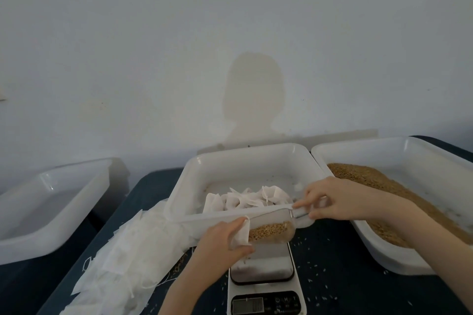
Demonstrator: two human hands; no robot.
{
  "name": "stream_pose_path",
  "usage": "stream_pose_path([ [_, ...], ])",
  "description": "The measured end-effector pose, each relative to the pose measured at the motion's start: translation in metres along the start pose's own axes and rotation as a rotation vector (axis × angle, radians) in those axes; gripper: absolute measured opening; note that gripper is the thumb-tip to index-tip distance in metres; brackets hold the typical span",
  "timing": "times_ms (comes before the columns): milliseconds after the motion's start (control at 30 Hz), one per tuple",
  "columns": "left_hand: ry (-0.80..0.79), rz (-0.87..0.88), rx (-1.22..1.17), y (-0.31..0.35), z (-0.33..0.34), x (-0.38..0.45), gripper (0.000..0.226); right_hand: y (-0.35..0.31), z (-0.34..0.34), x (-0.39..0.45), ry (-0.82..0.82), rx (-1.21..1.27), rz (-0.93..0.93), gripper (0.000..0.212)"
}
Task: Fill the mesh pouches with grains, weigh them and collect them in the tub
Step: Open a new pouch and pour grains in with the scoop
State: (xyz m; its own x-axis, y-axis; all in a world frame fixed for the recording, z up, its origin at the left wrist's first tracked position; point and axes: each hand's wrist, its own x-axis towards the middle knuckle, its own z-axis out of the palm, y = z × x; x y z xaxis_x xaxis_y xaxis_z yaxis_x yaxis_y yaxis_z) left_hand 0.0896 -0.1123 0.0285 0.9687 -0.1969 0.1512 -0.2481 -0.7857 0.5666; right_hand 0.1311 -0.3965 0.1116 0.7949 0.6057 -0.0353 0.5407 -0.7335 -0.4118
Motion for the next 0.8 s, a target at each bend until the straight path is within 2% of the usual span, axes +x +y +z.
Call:
stream_pose_path([
  [100, 0.021, 0.002, -0.014, 0.002, 0.005, 0.002, 0.075, -0.007, -0.008, 0.004, 0.039, -0.200, -0.014, 0.028],
  [300, 0.132, -0.044, -0.123, 0.008, 0.021, 0.007, 0.059, -0.037, -0.016, 0.015, 0.235, -0.672, -0.111, 0.036],
  [467, 0.192, -0.039, -0.151, 0.016, 0.026, 0.011, 0.042, -0.067, -0.017, 0.014, 0.380, -1.007, -0.174, 0.067],
  [633, 0.227, -0.048, -0.181, 0.020, 0.027, 0.014, 0.035, -0.079, -0.019, 0.020, 0.459, -1.226, -0.196, 0.063],
  [800, 0.244, -0.047, -0.194, 0.020, 0.024, 0.018, 0.032, -0.078, -0.021, 0.020, 0.514, -1.318, -0.198, 0.061],
])
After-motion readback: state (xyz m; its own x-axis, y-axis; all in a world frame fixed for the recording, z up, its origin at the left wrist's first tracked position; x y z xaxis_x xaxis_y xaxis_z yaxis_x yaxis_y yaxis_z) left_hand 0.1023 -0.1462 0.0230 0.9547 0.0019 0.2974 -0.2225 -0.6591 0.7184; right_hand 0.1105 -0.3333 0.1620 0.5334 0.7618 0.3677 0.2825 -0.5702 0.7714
